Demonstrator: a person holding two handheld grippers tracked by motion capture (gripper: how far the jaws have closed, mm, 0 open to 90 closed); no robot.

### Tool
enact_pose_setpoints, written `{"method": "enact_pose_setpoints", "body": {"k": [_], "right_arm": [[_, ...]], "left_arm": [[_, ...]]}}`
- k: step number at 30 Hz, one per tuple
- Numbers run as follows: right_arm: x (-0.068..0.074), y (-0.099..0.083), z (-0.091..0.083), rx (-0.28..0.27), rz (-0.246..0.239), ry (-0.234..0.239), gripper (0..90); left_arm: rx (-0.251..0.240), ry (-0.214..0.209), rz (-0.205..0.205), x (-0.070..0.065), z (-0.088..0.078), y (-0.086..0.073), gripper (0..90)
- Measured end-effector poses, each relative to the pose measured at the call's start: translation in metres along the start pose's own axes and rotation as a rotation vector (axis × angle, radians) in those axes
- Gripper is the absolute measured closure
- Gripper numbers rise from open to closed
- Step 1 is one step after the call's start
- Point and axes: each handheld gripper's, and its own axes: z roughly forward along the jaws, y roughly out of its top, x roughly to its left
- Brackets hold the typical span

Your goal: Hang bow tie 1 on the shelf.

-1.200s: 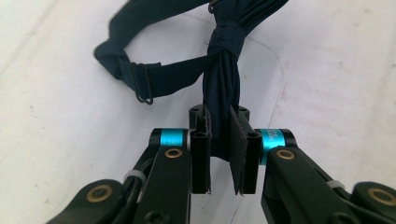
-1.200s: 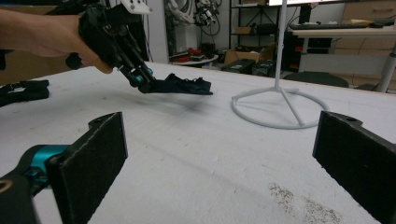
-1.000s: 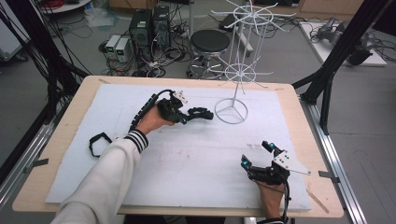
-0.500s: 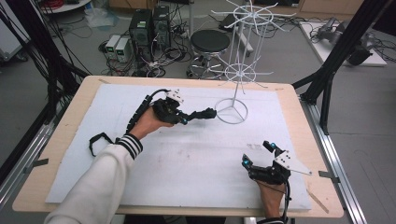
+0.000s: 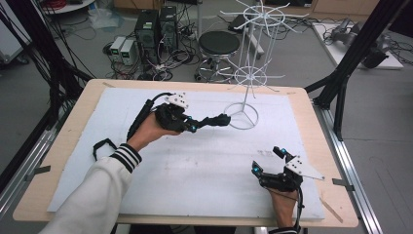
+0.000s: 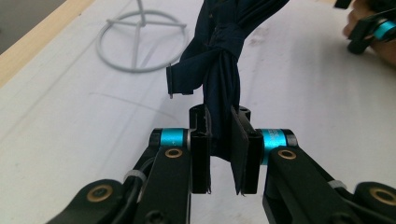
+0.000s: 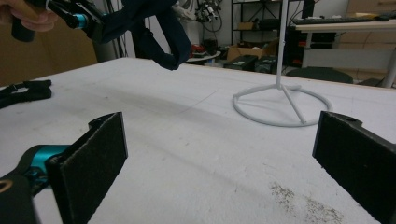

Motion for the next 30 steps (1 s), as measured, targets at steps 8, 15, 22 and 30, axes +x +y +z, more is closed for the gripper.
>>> {"method": "enact_pose_setpoints", "body": {"k": [8, 15, 22, 30], "right_arm": [[0.0, 0.012, -0.002, -0.005, 0.002, 0.033, 2.8], [0.003, 0.032, -0.001, -0.013, -0.011, 0.092, 2.8], [0.008, 0.049, 0.006, 0.013, -0.047, 0.165, 2.8], [0.007, 0.074, 0.019, 0.035, -0.067, 0.269, 2.8]], "left_arm": [[-0.024, -0.033, 0.026, -0.013, -0.006, 0.005, 78.9], [-0.042, -0.059, 0.029, -0.02, -0.009, 0.003, 78.9], [-0.068, -0.081, 0.033, -0.025, -0.013, 0.002, 78.9], [-0.093, -0.1, 0.031, -0.029, -0.017, -0.001, 78.9]]}}
